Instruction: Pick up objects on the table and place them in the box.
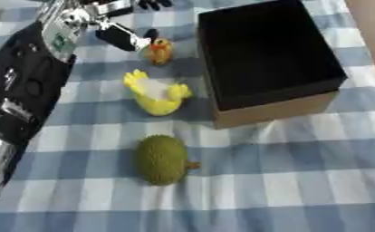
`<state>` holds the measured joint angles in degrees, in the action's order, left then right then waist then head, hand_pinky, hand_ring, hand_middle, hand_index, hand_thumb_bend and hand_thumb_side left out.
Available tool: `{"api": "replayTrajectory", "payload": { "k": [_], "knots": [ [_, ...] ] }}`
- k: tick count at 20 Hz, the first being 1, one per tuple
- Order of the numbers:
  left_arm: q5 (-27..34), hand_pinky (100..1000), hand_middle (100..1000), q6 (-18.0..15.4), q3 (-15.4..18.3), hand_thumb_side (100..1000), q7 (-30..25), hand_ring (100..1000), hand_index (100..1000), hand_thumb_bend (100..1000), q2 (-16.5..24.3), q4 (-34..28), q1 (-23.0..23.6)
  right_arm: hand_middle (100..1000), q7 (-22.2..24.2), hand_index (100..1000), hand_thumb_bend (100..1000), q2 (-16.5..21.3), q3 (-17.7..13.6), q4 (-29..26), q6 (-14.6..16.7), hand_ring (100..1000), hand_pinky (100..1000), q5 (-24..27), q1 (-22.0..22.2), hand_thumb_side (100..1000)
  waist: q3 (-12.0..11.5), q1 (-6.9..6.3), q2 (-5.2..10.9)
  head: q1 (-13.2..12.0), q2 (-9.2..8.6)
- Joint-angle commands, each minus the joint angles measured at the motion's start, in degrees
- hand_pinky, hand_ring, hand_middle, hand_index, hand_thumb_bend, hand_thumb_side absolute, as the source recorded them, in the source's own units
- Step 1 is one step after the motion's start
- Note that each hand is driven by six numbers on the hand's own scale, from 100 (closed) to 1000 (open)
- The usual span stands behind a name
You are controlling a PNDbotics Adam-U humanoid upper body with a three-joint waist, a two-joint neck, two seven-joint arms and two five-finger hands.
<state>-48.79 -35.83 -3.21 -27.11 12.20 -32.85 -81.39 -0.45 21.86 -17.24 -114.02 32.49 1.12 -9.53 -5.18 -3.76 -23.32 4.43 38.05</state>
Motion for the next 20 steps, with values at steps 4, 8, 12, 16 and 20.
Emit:
{"api": "replayTrajectory", "payload": {
  "k": [4, 8, 12, 16, 20],
  "knots": [
    [-2.66, 902, 890, 1.56, 0.69, 122, -1.42, 901, 957, 144, -0.02, 0.17, -1.91, 422, 0.37, 982, 100, 0.72, -0.05, -0.58, 0.09, 1000, 948, 0.27, -0.33, 470, 0.18, -0.56, 1.50, -0.44, -0.54],
    [-5.38, 915, 894, 2.92, 0.96, 110, -0.64, 913, 964, 192, -0.40, 0.09, -1.88, 423, 0.46, 982, 100, 0.70, 0.02, -0.58, 0.12, 1000, 948, 0.37, -0.54, 470, 0.44, -0.58, 1.36, -0.86, -0.60],
    [-8.93, 927, 895, 4.57, 1.36, 183, 1.29, 925, 968, 262, -0.64, 0.09, -1.62, 424, 0.55, 982, 100, 0.66, 0.07, -0.58, 0.13, 1000, 948, 0.62, -0.86, 470, 0.69, -0.53, 1.20, -1.26, -0.66],
    [-12.94, 929, 888, 6.42, 1.83, 239, 3.91, 928, 964, 340, -0.89, 0.09, -1.43, 422, 0.68, 983, 100, 0.55, 0.08, -0.58, 0.10, 1000, 949, 0.80, -1.02, 470, 0.93, -0.49, 1.04, -1.56, -0.69],
    [-15.92, 928, 881, 7.28, 2.13, 307, 5.81, 926, 957, 377, -1.10, 0.56, -1.42, 422, 0.89, 983, 100, 0.44, 0.15, -0.58, 0.06, 1000, 949, 0.85, -1.15, 470, 1.12, -0.51, 0.89, -1.87, -0.69]
  ]
}}
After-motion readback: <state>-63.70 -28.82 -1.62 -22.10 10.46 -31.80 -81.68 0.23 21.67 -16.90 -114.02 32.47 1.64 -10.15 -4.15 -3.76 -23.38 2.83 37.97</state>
